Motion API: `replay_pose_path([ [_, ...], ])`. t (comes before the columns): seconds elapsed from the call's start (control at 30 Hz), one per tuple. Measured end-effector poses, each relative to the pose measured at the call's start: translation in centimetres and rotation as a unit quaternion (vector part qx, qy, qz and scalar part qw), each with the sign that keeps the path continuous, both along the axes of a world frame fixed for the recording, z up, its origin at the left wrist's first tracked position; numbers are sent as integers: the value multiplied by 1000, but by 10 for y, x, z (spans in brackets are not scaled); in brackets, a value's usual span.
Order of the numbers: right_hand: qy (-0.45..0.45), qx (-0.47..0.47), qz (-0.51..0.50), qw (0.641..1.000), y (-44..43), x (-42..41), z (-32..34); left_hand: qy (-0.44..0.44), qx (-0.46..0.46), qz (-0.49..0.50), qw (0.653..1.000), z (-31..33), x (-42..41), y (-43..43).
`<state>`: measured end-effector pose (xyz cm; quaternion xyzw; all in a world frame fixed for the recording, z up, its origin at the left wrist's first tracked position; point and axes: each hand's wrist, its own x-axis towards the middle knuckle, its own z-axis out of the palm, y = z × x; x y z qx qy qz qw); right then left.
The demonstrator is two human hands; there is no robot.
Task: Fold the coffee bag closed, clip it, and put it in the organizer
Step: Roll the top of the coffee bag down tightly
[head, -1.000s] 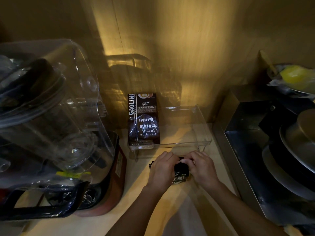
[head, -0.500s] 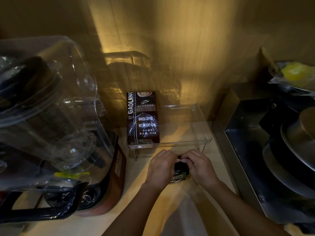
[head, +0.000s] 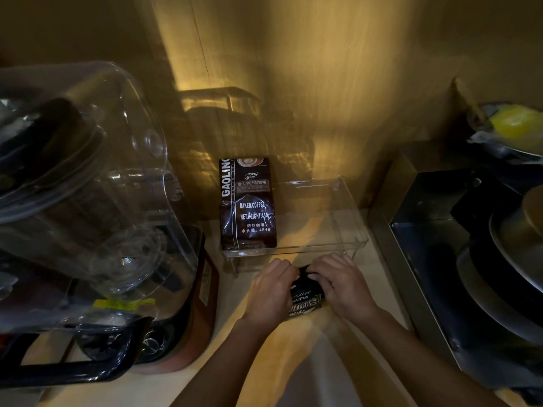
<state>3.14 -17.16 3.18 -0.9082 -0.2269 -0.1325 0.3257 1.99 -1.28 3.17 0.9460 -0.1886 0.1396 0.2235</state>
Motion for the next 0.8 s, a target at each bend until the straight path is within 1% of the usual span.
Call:
replay_pose_path([
  [0.07,-5,-9,8,1000,6,-1,1,-4,-8,-3,1000,2,0,0],
  [0.17,5,12,7,1000,11,0,3,-18,-3,4,1000,6,-1,1],
  [0.27,16,26,25,999,11,2,3,-23,12,34,999,10,-4,4],
  [0.37,38,52,22,998,9,4,3,-16,3,62,998,12,-3,8],
  [0.43,43,54,18,997,8,5,3,-6,4,62,998,11,-4,9],
  [0.57,48,58,-6,997,7,9,0,64,-33,43,996,4,-1,10],
  [0.63,47,53,-12,997,7,10,0,83,-48,56,994,3,0,12],
  [0.8,20,-1,-5,1000,15,7,7,51,-69,77,993,6,2,18],
])
